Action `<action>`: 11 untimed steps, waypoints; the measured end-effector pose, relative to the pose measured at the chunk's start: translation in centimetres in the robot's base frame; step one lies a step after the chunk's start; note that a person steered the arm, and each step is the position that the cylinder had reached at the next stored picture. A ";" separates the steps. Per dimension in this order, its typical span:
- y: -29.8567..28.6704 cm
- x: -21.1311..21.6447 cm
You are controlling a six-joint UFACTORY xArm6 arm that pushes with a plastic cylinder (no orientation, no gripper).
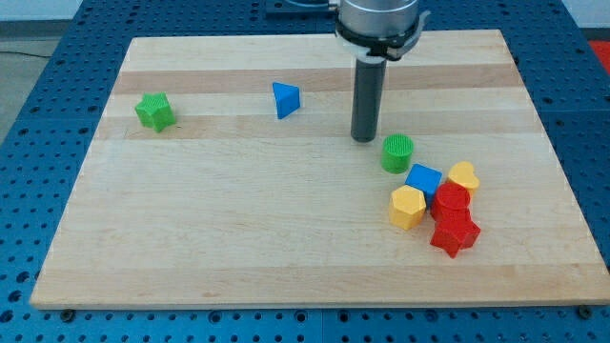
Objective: Drag the blue triangle towards the top left side of the yellow hexagon
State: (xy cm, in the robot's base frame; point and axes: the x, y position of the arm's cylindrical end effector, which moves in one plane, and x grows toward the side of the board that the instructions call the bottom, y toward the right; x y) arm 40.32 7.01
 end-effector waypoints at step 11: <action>-11.5 -9.3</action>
State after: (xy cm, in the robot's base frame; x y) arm 31.05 -4.54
